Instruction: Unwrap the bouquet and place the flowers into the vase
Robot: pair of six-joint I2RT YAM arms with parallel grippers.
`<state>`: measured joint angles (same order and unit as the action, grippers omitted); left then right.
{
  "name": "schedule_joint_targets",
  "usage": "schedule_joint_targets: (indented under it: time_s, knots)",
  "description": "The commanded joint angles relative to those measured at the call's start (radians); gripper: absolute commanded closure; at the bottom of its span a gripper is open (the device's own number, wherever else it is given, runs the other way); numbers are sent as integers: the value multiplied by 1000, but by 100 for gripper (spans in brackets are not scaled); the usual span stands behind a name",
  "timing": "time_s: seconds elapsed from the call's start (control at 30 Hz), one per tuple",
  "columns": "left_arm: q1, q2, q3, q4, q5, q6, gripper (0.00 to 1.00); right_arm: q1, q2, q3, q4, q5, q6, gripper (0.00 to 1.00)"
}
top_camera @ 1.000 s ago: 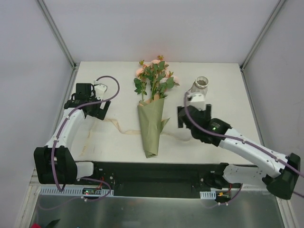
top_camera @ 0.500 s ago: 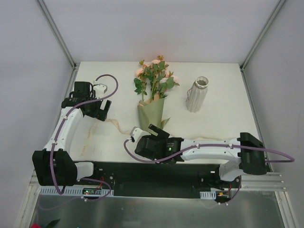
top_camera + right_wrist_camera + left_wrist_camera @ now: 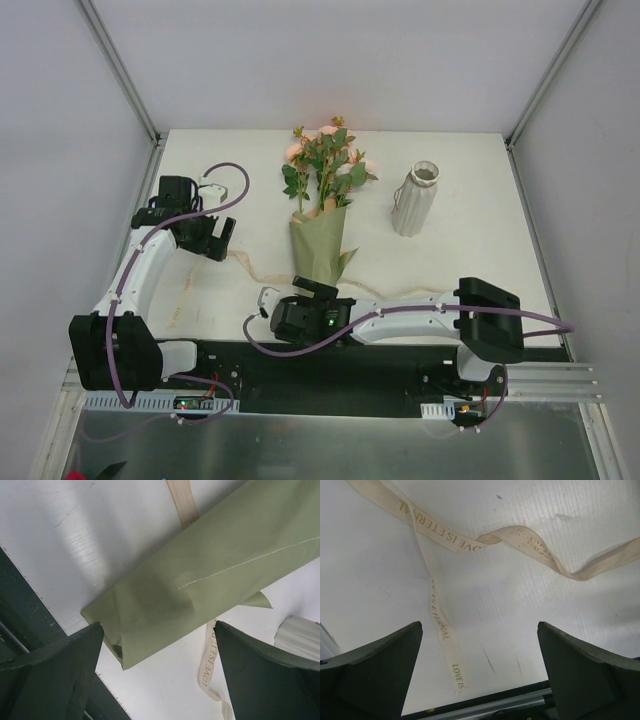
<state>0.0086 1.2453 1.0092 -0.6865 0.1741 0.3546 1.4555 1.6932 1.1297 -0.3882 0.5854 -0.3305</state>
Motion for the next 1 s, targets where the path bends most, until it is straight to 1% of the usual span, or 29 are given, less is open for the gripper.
schedule_joint_targets:
  time_s: [0.0,0.1,0.23,0.4,0.57,0.6,0.63,0.7,0.83,0.97]
  knots:
    - [11,-24,-9,-16,5,1,1,2,45,36,26,16,-42,3]
    - [13,-23,-1,-13,2,4,1,-1,75,33,46,56,-54,3]
    - [13,-26,2,-10,-12,3,1,-10,94,12,121,134,-79,3]
    - [14,-38,-12,-8,-15,7,1,-15,105,-14,202,195,-116,2]
    - [13,-50,-30,-1,-21,14,1,-11,109,-42,294,283,-179,1]
    - [13,-53,-32,2,-25,15,1,-11,108,-56,313,301,-192,2]
    - [13,-56,-32,4,-27,15,1,-7,103,-61,354,348,-221,3]
    - [13,-60,-32,5,-27,14,1,-4,82,-68,383,382,-235,3]
    - [13,-56,-23,5,-18,7,1,20,-36,-91,500,465,-280,4]
    - [13,-52,-14,4,-12,4,1,57,-128,-106,546,521,-312,4]
